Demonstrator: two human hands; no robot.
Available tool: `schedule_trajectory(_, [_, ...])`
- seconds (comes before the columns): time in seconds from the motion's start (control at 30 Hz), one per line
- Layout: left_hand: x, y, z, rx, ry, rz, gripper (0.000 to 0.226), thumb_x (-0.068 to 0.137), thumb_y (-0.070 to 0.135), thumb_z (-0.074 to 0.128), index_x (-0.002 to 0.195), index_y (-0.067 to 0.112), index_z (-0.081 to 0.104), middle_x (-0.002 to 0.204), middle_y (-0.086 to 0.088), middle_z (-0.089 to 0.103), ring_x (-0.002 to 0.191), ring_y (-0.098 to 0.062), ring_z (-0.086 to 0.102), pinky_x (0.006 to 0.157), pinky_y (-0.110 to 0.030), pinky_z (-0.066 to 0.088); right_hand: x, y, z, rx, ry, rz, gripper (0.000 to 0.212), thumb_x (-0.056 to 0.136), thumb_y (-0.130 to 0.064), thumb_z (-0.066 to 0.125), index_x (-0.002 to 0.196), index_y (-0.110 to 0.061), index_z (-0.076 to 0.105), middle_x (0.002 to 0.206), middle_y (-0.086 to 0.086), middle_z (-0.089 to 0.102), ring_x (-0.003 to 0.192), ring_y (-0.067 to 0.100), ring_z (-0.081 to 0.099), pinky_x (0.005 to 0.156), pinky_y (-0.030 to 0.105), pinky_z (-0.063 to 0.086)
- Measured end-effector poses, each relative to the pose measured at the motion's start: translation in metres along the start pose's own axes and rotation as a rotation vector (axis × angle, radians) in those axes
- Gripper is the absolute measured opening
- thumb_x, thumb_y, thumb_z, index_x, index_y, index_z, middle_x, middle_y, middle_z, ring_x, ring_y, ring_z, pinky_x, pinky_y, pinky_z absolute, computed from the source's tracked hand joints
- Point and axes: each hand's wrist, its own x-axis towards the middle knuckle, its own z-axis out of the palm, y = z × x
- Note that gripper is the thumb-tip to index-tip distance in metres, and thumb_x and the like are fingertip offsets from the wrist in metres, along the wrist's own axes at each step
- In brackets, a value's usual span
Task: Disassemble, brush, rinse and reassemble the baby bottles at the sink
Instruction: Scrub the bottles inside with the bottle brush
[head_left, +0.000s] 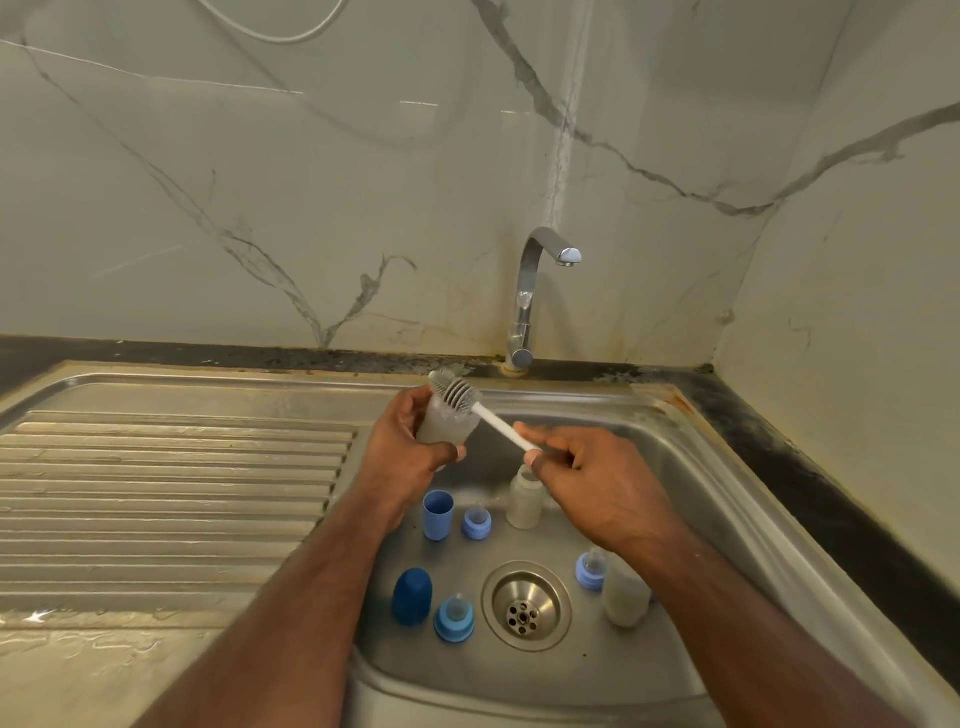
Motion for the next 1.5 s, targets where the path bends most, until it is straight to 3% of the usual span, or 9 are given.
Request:
schedule_trajectory(0.13, [-0.001,0.001,0.001,-0.025,-0.011,-0.005,0.074,0.070,-0.007,0.085,0.126,0.031,0.055,0.124,0.008,0.067,0.114,-0.012,0.063,0.076,-0.020,0.053,0.005,0.007,-0.002,-0.075,0.042,0.056,0.039,0.102,-0.039,0.050,0.141,-0.044,0.051,0.112,-0.013,0.068,0.080,0.002,0.059,0.076,0.021,0.049])
schedule_trajectory(0.23, [-0.001,0.001,0.001,-0.045,-0.014,-0.021,0.075,0.070,-0.007,0.085,0.129,0.028,0.055,0.123,0.007,0.067,0.114,-0.012,0.064,0.076,-0.019,0.053,0.001,0.003,0.001,-0.006,0.011,0.017,0.037,0.102,-0.038,0.052,0.138,-0.046,0.053,0.096,-0.020,0.067,0.071,0.001,0.058,0.063,0.013,0.043])
schedule_trajectory(0.47, [-0.001,0.001,0.002,-0.089,-0.004,-0.038,0.075,0.070,-0.007,0.085,0.130,0.025,0.055,0.121,0.007,0.069,0.112,-0.011,0.065,0.077,-0.023,0.055,0.001,0.003,0.000,-0.007,0.028,0.025,0.038,0.102,-0.038,0.052,0.139,-0.044,0.053,0.103,-0.020,0.064,0.074,-0.002,0.057,0.063,0.010,0.039])
schedule_trajectory(0.73, [0.000,0.000,0.004,-0.128,0.027,-0.053,0.072,0.069,-0.006,0.087,0.121,0.032,0.056,0.122,0.005,0.068,0.112,-0.014,0.065,0.089,-0.036,0.059,0.002,0.001,0.001,-0.030,0.030,0.025,0.039,0.102,-0.039,0.051,0.141,-0.043,0.051,0.112,-0.014,0.068,0.076,-0.001,0.054,0.068,0.015,0.041])
schedule_trajectory(0.87, [-0.001,0.000,0.003,-0.150,0.035,-0.051,0.072,0.069,-0.006,0.086,0.125,0.028,0.055,0.123,0.004,0.067,0.113,-0.016,0.065,0.084,-0.033,0.057,0.005,0.002,0.000,-0.056,0.041,0.050,0.040,0.103,-0.038,0.051,0.142,-0.041,0.051,0.122,-0.010,0.067,0.085,0.001,0.057,0.079,0.020,0.045])
schedule_trajectory(1.1, [-0.002,-0.002,0.005,-0.067,-0.011,-0.005,0.074,0.071,-0.009,0.083,0.116,0.041,0.053,0.122,0.009,0.066,0.114,-0.014,0.063,0.085,-0.030,0.057,0.002,-0.001,-0.002,-0.129,0.042,0.031,0.041,0.103,-0.040,0.048,0.143,-0.044,0.049,0.114,-0.010,0.069,0.081,0.002,0.058,0.075,0.021,0.048])
schedule_trajectory(1.23, [-0.001,-0.003,0.006,0.042,-0.009,0.025,0.071,0.068,-0.004,0.086,0.116,0.039,0.055,0.119,0.010,0.068,0.113,-0.015,0.064,0.095,-0.042,0.058,-0.001,-0.004,0.000,-0.121,0.029,0.007,0.040,0.102,-0.040,0.049,0.142,-0.045,0.049,0.109,-0.013,0.068,0.075,0.003,0.058,0.071,0.021,0.049])
schedule_trajectory(1.37, [-0.003,-0.001,0.005,0.018,-0.012,0.038,0.072,0.070,-0.007,0.085,0.120,0.035,0.055,0.117,0.013,0.066,0.112,-0.010,0.063,0.089,-0.031,0.058,0.002,-0.002,-0.004,-0.161,0.042,0.034,0.040,0.104,-0.039,0.047,0.144,-0.042,0.049,0.112,-0.009,0.069,0.080,0.004,0.057,0.079,0.023,0.050])
schedule_trajectory(1.5, [-0.002,-0.001,0.005,0.009,0.006,0.032,0.072,0.069,-0.006,0.086,0.121,0.032,0.053,0.121,0.008,0.066,0.113,-0.014,0.063,0.091,-0.032,0.058,-0.001,-0.006,-0.002,-0.108,0.037,-0.005,0.040,0.102,-0.041,0.050,0.142,-0.044,0.050,0.114,-0.012,0.068,0.085,0.003,0.061,0.084,0.028,0.055])
